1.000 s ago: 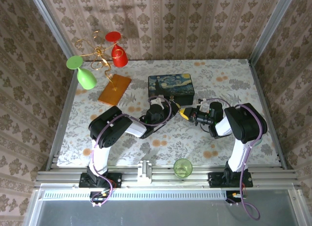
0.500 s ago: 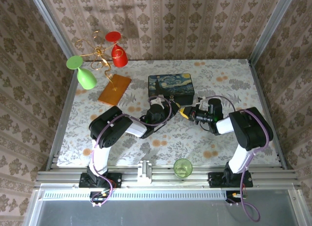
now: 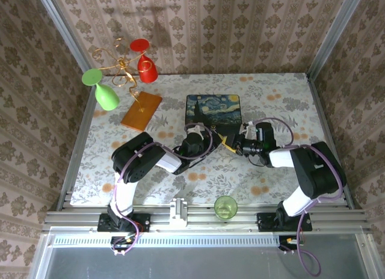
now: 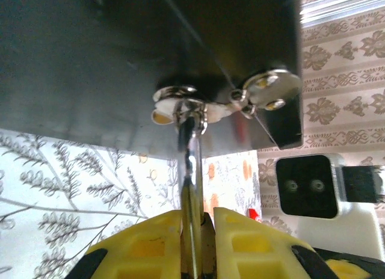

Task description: Unlock the padlock with the key

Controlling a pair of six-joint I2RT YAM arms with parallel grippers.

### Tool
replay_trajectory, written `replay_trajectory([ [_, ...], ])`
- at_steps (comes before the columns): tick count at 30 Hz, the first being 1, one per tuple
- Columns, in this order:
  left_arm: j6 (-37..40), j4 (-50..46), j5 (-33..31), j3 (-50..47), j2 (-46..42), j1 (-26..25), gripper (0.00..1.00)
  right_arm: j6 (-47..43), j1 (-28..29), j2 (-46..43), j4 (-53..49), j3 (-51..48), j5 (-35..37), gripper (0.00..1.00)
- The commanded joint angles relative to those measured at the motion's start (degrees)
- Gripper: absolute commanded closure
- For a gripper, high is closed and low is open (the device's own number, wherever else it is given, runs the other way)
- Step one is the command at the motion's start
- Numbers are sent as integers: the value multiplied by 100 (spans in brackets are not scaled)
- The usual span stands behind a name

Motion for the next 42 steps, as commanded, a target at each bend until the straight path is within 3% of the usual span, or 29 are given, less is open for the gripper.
replay_trajectory([
  [1,201,186,85,-82,-49,-22,100,-701,-31,-490,-688,-57,210,63],
  [6,162,290,111,-96,-32,-33,100,-1645,-17,-922,-1524,-64,408,62],
  [11,135,304,129,-91,-74,-63,100,-2505,273,-1372,-2545,38,1574,61],
  [13,159,261,119,-73,-119,-87,100,-2672,402,-1331,-2653,136,1679,61],
  [18,120,270,172,-43,-138,-121,100,-2465,431,-697,-1697,206,951,60],
  [26,89,301,175,-82,-208,-187,100,-2411,425,-155,-1087,350,652,65],
  [30,55,341,173,-69,-191,-221,100,-2530,471,-119,-1089,406,556,72],
  [38,-2,372,199,-34,-194,-231,100,-2639,645,-174,-1043,305,871,82],
  [42,-30,412,181,-61,-207,-229,100,-2756,873,-525,-1118,185,1706,84],
])
